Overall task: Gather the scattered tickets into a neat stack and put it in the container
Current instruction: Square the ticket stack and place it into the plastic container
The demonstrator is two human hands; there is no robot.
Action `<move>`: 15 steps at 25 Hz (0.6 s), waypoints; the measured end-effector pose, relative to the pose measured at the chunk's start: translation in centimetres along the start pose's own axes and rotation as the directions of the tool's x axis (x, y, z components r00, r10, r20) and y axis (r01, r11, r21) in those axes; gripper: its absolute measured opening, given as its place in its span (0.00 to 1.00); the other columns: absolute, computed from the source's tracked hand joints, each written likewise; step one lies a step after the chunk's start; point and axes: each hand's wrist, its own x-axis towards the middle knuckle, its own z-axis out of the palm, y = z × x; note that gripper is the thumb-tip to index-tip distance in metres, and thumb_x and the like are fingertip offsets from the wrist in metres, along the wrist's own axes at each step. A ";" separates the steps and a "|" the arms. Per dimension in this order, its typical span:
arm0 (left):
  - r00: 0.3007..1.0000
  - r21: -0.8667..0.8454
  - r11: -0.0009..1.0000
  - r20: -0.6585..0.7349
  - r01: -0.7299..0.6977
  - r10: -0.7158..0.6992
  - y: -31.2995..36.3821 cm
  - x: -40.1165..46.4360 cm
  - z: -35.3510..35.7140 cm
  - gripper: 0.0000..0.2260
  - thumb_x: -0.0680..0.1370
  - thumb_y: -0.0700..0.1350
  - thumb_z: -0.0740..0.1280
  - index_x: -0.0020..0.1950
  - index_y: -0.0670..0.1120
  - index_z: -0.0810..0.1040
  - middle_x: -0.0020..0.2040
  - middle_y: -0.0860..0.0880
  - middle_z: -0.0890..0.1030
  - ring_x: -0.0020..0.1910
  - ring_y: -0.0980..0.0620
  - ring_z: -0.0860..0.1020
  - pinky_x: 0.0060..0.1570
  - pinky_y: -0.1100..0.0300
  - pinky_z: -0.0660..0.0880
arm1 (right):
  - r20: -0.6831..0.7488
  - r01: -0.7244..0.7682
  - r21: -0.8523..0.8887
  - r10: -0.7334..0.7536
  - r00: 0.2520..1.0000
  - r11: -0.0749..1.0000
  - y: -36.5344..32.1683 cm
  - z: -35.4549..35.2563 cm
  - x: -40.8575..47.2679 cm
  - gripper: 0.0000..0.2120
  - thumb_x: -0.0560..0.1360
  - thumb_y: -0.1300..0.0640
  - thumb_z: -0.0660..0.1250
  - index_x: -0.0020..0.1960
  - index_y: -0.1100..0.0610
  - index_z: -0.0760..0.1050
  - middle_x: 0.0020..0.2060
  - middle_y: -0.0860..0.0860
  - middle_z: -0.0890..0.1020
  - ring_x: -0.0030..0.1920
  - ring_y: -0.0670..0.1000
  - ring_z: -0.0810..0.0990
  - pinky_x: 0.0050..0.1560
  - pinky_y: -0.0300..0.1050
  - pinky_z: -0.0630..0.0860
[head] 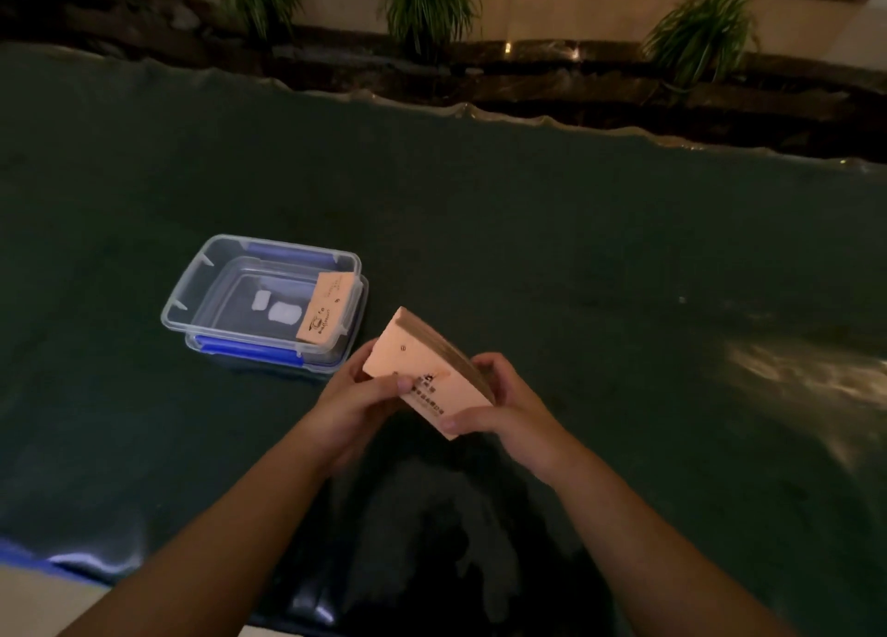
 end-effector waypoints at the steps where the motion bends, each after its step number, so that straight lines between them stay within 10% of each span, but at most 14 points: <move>1: 0.999 -0.050 0.998 -0.024 -0.026 0.025 0.1 -0.2 1.0 0.34 0.64 0.43 0.83 0.68 0.44 0.75 0.58 0.40 0.85 0.61 0.40 0.83 0.50 0.51 0.83 | -0.029 -0.004 0.036 0.005 1.000 0.999 -0.5 0.4 -0.4 0.36 0.56 0.50 0.88 0.59 0.40 0.75 0.54 0.39 0.88 0.60 0.46 0.86 0.60 0.52 0.85; 10: 0.981 0.000 0.987 -0.111 -0.162 0.161 3.3 -0.8 2.6 0.38 0.63 0.44 0.84 0.70 0.52 0.74 0.58 0.46 0.86 0.58 0.45 0.85 0.47 0.50 0.84 | -0.013 -0.076 0.223 0.081 0.997 0.972 -4.2 4.1 -1.6 0.45 0.56 0.50 0.87 0.70 0.52 0.74 0.65 0.52 0.85 0.65 0.56 0.84 0.70 0.60 0.79; 15: 0.986 -0.012 0.990 -0.101 -0.138 0.136 7.1 -1.3 -2.9 0.36 0.63 0.47 0.83 0.69 0.52 0.75 0.57 0.46 0.87 0.56 0.44 0.86 0.48 0.47 0.84 | -0.110 -0.022 0.136 0.038 0.993 0.991 -7.7 8.9 0.8 0.33 0.66 0.42 0.82 0.68 0.51 0.79 0.60 0.49 0.89 0.60 0.52 0.88 0.65 0.54 0.83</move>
